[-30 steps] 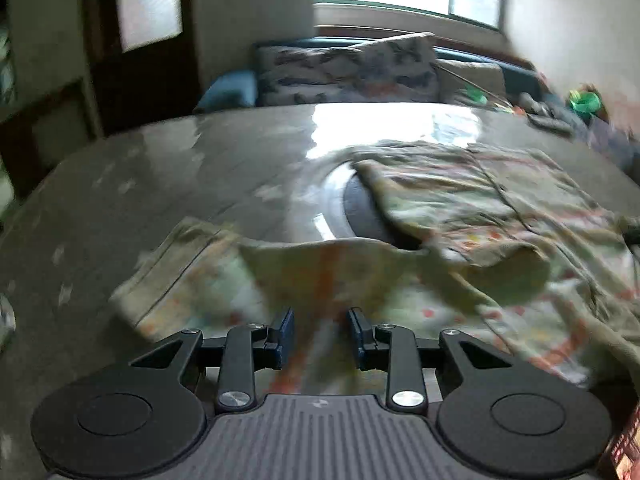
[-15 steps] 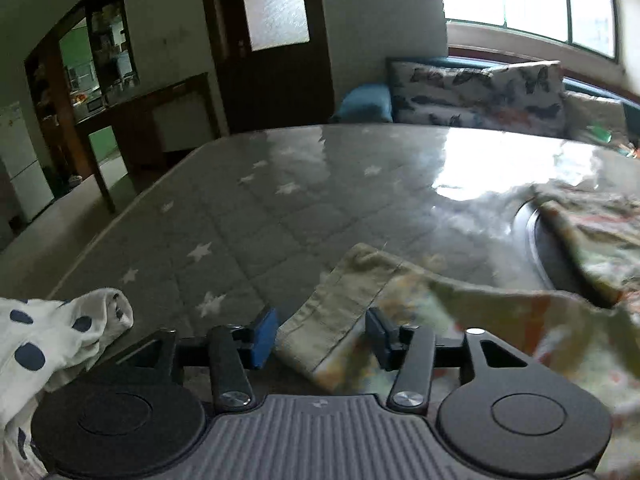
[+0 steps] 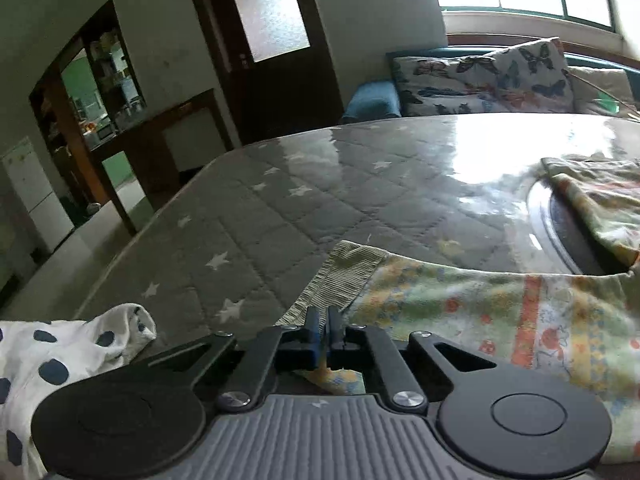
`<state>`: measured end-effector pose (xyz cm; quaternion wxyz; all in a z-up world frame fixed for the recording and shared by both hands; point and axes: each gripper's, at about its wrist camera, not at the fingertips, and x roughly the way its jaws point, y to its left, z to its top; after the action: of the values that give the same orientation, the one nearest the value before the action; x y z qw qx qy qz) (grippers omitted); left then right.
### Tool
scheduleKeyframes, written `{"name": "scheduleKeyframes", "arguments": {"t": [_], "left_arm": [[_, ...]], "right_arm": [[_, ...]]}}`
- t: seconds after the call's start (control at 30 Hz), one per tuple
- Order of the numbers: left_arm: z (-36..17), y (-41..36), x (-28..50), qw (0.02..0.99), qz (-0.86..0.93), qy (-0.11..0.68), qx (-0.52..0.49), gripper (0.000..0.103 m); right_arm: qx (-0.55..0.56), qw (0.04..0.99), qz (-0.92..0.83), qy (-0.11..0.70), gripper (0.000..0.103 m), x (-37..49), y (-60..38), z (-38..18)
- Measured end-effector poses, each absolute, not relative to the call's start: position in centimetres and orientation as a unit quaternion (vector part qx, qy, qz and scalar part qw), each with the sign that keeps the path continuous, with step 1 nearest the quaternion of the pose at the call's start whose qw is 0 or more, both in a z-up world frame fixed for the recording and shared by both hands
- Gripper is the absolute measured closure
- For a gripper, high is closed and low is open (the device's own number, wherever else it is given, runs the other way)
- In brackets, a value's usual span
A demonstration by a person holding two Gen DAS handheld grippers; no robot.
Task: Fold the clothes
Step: 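Grasp the shirt hem with the left gripper and pull it straight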
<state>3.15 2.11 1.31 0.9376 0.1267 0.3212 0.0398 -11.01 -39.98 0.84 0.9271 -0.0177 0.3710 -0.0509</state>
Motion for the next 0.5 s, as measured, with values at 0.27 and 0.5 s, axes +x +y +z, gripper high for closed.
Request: {"name": "scheduleKeyframes", "arguments": {"t": [0.27, 0.5], "left_arm": [[1.3, 3.5, 4.2, 0.935, 0.074, 0.321, 0.130, 0.102], [3.7, 3.2, 2.8, 0.946, 0.052, 0.307, 0.094, 0.099]], "right_arm": [[-0.016, 0.931, -0.054, 0.360, 0.058, -9.7, -39.4, 0.6], [-0.014, 0.939, -0.052, 0.339, 0.058, -9.9, -39.5, 2.5]]}}
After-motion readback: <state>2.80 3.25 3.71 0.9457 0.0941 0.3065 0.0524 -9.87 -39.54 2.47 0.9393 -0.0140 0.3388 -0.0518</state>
